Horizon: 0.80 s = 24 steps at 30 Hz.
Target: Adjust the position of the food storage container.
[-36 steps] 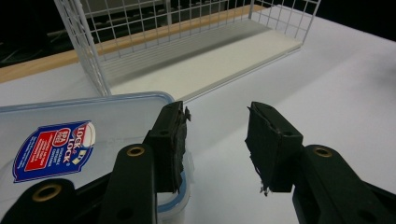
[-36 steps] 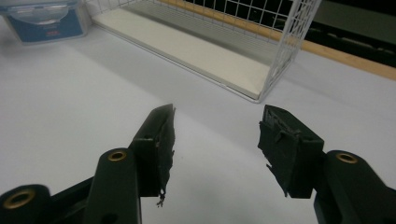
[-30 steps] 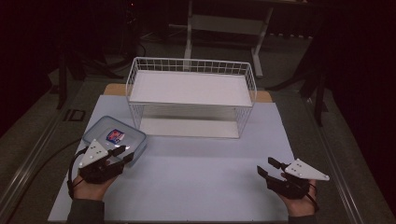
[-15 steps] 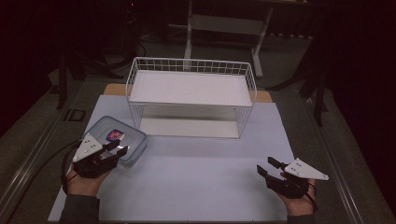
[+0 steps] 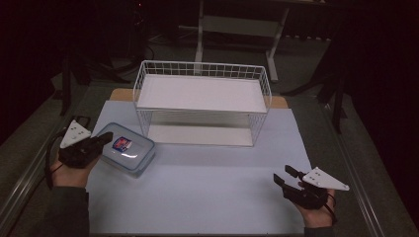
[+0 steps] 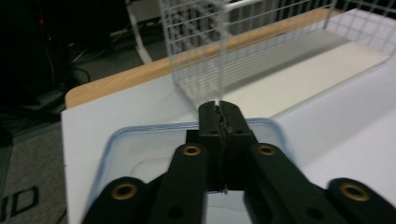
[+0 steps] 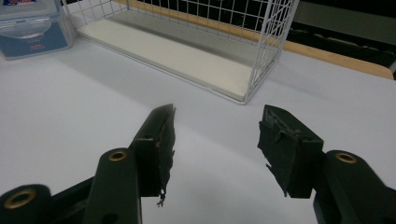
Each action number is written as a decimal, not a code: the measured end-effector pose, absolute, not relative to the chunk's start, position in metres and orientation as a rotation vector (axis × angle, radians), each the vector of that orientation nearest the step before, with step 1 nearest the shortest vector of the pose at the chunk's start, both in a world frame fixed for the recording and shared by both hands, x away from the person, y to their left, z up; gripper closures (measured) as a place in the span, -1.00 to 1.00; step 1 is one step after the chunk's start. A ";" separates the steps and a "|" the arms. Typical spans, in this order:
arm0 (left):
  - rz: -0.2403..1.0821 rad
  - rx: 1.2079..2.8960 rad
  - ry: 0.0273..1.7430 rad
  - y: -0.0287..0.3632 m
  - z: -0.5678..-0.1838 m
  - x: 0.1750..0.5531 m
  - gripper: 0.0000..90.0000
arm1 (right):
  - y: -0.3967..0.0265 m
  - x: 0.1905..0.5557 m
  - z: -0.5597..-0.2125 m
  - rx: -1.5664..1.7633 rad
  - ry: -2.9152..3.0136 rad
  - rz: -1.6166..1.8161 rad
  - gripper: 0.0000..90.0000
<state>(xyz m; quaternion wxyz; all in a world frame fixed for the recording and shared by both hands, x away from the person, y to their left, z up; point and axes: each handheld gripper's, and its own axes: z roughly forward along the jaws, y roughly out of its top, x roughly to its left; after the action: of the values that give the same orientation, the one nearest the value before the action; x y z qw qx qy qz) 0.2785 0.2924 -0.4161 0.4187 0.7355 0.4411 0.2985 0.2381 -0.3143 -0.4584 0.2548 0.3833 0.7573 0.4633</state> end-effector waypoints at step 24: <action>0.712 1.832 1.402 0.347 -0.458 0.343 0.99 | -0.316 0.240 -0.459 1.049 2.044 1.274 -0.03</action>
<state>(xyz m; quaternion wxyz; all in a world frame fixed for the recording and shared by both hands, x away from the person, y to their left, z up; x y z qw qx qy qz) 0.3426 0.3471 -0.4582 0.3558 0.7091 0.5428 0.2756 0.2398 -0.3156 -0.4595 0.2545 0.3863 0.7524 0.4689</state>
